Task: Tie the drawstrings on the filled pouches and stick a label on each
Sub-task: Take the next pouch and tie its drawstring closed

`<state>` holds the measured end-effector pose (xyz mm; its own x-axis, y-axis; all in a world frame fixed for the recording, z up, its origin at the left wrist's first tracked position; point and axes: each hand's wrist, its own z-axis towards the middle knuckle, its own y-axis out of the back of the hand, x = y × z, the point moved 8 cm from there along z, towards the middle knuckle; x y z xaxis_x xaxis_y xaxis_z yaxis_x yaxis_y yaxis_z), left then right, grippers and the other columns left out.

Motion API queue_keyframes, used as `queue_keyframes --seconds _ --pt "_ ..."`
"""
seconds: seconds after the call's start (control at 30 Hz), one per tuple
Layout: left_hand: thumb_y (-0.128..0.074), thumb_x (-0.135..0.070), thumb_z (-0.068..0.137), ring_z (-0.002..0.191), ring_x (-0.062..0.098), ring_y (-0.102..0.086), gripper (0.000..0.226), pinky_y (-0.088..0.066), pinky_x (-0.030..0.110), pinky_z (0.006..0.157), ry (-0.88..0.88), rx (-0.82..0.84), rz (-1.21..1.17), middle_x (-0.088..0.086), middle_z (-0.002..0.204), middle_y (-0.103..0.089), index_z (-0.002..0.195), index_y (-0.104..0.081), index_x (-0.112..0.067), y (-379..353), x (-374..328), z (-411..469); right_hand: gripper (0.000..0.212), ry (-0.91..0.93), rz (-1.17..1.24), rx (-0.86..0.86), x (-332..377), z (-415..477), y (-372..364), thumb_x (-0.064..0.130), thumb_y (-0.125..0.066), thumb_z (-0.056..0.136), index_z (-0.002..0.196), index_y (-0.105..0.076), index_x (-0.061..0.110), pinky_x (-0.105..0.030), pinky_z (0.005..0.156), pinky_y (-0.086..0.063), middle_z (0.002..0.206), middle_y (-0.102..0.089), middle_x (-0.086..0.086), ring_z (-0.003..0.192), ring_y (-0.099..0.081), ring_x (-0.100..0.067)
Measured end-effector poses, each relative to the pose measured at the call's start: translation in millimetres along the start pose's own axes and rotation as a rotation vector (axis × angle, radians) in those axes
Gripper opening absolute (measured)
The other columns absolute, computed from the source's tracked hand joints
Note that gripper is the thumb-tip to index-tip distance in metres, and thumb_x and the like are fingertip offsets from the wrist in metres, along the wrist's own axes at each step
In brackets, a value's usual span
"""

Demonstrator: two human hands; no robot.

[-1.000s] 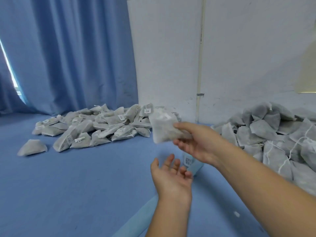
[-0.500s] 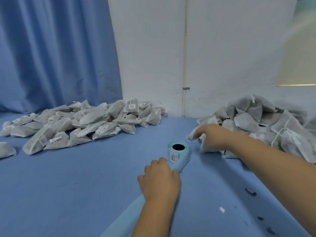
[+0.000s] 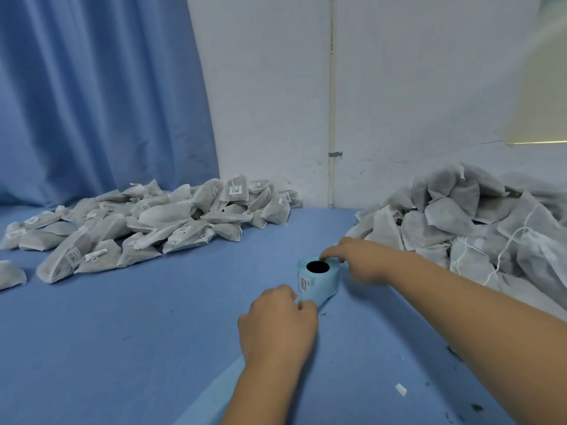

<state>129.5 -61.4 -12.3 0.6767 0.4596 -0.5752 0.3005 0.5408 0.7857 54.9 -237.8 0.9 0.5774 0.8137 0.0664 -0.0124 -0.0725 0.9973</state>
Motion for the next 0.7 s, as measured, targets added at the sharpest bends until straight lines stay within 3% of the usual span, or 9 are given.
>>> queue_keyframes --seconds 0.27,0.57,0.7 --pt "-0.043 -0.034 0.088 0.079 0.021 -0.053 0.021 -0.043 0.036 0.081 0.037 -0.090 0.096 -0.005 0.082 -0.057 0.071 -0.043 -0.022 21 7 4 0.061 0.094 -0.008 -0.017 11 2 5 -0.001 -0.043 0.087 0.129 -0.053 0.041 -0.043 0.085 -0.048 0.114 -0.041 0.001 0.094 -0.056 -0.025" --pt "-0.041 -0.035 0.088 0.077 0.021 -0.054 0.022 -0.045 0.036 0.079 0.047 -0.085 0.173 -0.003 0.081 -0.056 0.073 -0.045 -0.019 25 13 6 0.048 0.080 -0.153 0.024 15 -1 0 0.007 -0.051 0.091 0.130 -0.054 0.034 -0.038 0.075 -0.048 0.119 -0.037 -0.001 0.088 -0.056 -0.028" --pt "-0.042 -0.034 0.087 0.075 0.021 -0.053 0.023 -0.046 0.035 0.078 0.048 -0.082 0.186 -0.003 0.078 -0.054 0.070 -0.044 -0.019 27 14 4 0.039 0.075 -0.205 0.013 20 -2 1 0.014 -0.056 0.091 0.125 -0.057 0.032 -0.031 0.062 -0.038 0.116 -0.036 -0.002 0.078 -0.052 -0.025"
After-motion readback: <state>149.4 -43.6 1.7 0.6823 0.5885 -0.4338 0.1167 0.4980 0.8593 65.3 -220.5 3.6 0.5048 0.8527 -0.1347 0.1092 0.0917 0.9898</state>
